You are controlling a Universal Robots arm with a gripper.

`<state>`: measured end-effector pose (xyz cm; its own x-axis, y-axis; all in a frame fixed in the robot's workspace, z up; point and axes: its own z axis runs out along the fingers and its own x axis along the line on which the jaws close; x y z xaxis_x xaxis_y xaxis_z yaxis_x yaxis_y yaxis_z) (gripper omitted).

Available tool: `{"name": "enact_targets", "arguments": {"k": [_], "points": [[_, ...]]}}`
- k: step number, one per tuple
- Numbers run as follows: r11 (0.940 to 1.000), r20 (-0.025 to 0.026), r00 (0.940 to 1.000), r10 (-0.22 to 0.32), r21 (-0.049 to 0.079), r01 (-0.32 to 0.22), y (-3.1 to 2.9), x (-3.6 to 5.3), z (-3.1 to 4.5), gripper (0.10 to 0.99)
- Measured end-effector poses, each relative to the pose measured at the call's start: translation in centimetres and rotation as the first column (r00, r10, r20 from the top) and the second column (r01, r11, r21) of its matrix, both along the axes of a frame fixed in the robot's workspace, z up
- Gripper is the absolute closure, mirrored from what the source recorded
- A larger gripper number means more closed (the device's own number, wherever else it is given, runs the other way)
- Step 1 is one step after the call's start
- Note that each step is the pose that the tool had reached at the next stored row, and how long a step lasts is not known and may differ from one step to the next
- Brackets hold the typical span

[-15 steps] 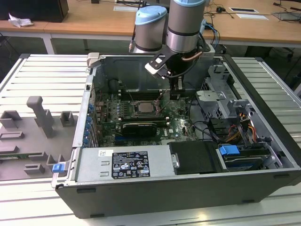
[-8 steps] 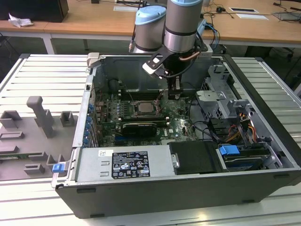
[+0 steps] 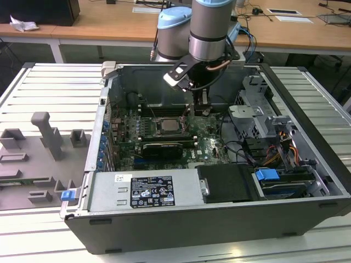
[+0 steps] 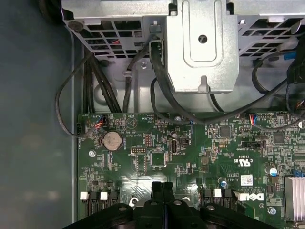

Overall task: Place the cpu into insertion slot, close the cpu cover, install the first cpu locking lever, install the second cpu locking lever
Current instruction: 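Close the cpu cover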

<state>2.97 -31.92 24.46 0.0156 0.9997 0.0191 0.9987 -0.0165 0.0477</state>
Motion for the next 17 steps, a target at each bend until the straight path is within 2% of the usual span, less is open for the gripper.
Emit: {"name": "enact_targets", "arguments": {"k": [17], "points": [[1.0,0.0,1.0,0.0,0.0,0.0,0.0,-0.9,0.0,0.98]]}}
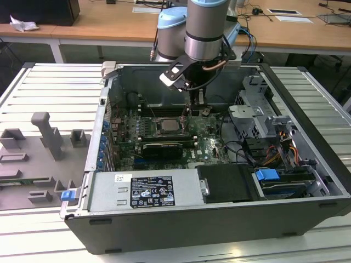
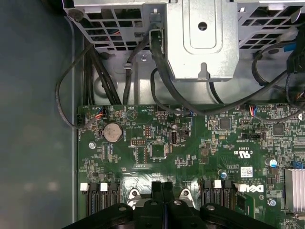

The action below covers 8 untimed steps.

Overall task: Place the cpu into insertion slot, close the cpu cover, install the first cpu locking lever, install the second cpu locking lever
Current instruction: 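Close the cpu cover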

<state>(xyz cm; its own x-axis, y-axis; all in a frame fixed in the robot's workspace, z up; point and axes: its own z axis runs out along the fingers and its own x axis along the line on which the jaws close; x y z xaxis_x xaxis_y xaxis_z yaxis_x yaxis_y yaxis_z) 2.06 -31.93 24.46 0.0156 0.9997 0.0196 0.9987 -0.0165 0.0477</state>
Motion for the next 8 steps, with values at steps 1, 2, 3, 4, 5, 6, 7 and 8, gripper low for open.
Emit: {"name": "enact_targets", "arguments": {"k": [1,2,3,4,5,6,7,8], "points": [[1.0,0.0,1.0,0.0,0.0,0.0,0.0,-0.05,0.0,0.98],[1.0,0.0,1.0,0.0,0.0,0.0,0.0,-0.16,0.0,0.98],[1.0,0.0,1.0,0.0,0.0,0.0,0.0,-0.24,0.0,0.98],[1.0,0.0,1.0,0.0,0.0,0.0,0.0,-0.32,0.0,0.98],[1.0,0.0,1.0,0.0,0.0,0.0,0.0,-0.44,0.0,0.98],[1.0,0.0,1.0,0.0,0.0,0.0,0.0,-0.5,0.0,0.98],[1.0,0.0,1.0,0.0,0.0,0.0,0.0,-0.57,0.0,0.98],[1.0,0.0,1.0,0.0,0.0,0.0,0.0,-0.62,0.0,0.98]]}}
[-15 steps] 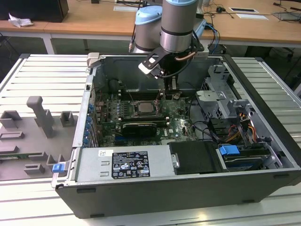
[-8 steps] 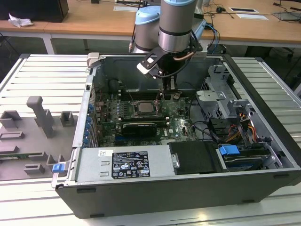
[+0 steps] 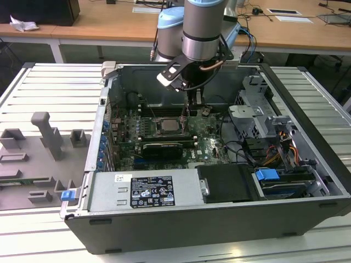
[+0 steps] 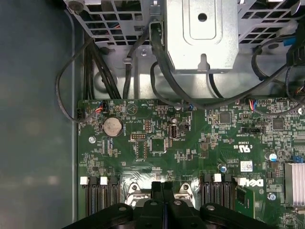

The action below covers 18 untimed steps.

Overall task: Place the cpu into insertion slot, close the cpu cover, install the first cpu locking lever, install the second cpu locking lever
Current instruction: 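Close the cpu cover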

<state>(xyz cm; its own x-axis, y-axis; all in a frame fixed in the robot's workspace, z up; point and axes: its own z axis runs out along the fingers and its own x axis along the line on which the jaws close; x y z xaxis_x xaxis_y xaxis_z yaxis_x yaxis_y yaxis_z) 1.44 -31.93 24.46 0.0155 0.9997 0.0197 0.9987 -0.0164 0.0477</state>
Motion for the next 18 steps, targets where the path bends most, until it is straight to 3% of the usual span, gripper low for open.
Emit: {"name": "enact_targets", "arguments": {"k": [18], "points": [[1.0,0.0,1.0,0.0,0.0,0.0,0.0,-0.65,0.0,0.98]]}}
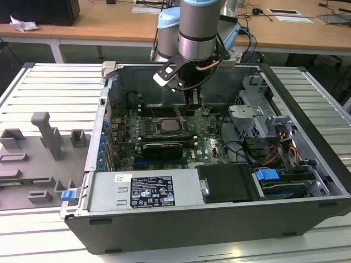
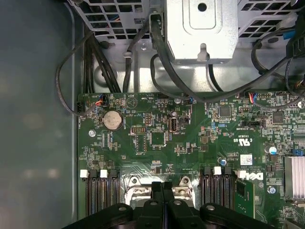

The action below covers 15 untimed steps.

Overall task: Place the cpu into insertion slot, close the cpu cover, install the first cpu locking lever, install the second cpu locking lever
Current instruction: 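Close the cpu cover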

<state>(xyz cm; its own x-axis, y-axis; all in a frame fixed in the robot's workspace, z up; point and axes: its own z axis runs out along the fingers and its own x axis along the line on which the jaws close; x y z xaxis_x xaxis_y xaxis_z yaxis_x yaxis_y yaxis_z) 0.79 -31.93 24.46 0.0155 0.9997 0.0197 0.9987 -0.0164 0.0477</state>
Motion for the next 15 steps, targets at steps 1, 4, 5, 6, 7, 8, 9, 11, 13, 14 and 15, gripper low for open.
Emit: {"name": "enact_targets", "arguments": {"k": [1,4,5,6,7,8,9,11,13,14,15], "points": [[1.0,0.0001,1.0,0.0,0.0,0.0,0.0,-0.02,0.0,0.98],[1.0,0.0,1.0,0.0,0.0,0.0,0.0,-0.13,0.0,0.98],[1.0,0.0,1.0,0.0,0.0,0.0,0.0,-0.15,0.0,0.98],[1.0,0.0,1.0,0.0,0.0,0.0,0.0,-0.18,0.0,0.98],[1.0,0.0001,1.0,0.0,0.0,0.0,0.0,-0.19,0.0,0.98],[1.0,0.0001,1.0,0.0,0.0,0.0,0.0,-0.2,0.0,0.98],[1.0,0.0001,1.0,0.0,0.0,0.0,0.0,-0.22,0.0,0.98],[1.0,0.0001,1.0,0.0,0.0,0.0,0.0,-0.26,0.0,0.98],[1.0,0.0,1.0,0.0,0.0,0.0,0.0,-0.3,0.0,0.98],[1.0,0.0,1.0,0.0,0.0,0.0,0.0,-0.31,0.0,0.98],[1.0,0.0001,1.0,0.0,0.0,0.0,0.0,-0.33,0.0,0.98]]}}
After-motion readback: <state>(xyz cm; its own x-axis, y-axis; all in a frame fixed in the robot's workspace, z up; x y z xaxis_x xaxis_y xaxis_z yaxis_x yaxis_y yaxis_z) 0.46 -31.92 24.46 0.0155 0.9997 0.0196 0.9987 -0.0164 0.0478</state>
